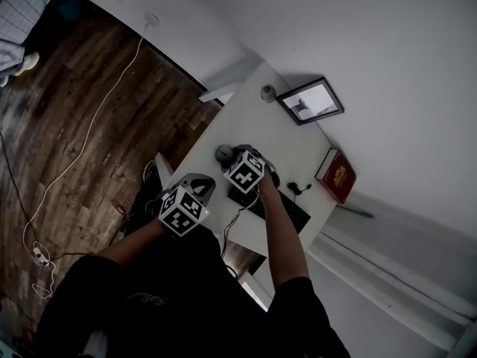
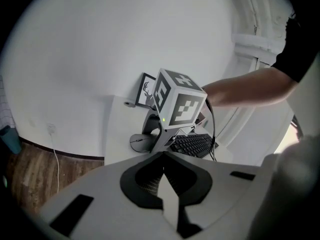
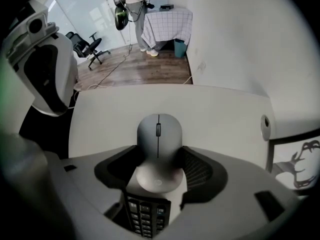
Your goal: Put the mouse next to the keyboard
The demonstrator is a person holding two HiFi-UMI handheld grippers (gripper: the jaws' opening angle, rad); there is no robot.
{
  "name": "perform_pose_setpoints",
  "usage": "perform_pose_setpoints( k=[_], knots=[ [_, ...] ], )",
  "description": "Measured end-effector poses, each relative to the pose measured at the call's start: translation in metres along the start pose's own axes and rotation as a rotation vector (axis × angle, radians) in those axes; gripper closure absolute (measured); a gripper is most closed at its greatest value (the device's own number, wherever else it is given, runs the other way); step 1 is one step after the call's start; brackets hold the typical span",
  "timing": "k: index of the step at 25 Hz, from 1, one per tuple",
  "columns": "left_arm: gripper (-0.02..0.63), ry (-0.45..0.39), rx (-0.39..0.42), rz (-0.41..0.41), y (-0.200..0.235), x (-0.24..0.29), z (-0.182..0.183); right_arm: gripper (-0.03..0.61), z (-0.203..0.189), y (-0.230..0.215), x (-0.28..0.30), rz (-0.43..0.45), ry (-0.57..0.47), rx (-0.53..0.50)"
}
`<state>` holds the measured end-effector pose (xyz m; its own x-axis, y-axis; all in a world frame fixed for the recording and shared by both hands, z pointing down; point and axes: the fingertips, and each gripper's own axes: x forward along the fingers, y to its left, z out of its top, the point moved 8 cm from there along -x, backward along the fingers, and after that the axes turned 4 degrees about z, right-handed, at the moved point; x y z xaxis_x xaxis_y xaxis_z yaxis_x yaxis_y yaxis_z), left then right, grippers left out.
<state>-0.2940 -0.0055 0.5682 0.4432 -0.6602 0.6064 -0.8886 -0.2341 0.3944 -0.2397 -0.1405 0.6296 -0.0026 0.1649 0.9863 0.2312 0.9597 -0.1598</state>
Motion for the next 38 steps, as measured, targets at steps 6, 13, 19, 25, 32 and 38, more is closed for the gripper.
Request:
perform_pose_setpoints(
  k=[6,13,19,25,32,38],
  knots=[
    [0.611,0.005,0.034,0.080,0.013,-0.002,0.000,0.287,-0.005,0.013,-0.005,-0.102,-0.071,0.074],
    [0.611,-0.009,0.059,0.159,0.011,-0.003,0.012,0.310,-0.015,0.029,-0.010,-0.125,-0.190,0.128],
    [0.611,-0.037,0.054,0.200,0.000,0.001,0.019,0.310,-0.028,0.034,-0.028,-0.159,-0.302,0.173],
    [0.611,-0.020,0.058,0.207,-0.015,0.012,0.020,0.310,-0.051,0.043,-0.045,-0.185,-0.353,0.203],
    [0.611,0.005,0.101,0.159,-0.040,0.039,0.032,0.310,-0.095,0.045,-0.053,-0.208,-0.356,0.251],
    [0.612,0.021,0.145,0.126,-0.062,0.063,0.044,0.310,-0.137,0.049,-0.055,-0.212,-0.361,0.328]
  ],
)
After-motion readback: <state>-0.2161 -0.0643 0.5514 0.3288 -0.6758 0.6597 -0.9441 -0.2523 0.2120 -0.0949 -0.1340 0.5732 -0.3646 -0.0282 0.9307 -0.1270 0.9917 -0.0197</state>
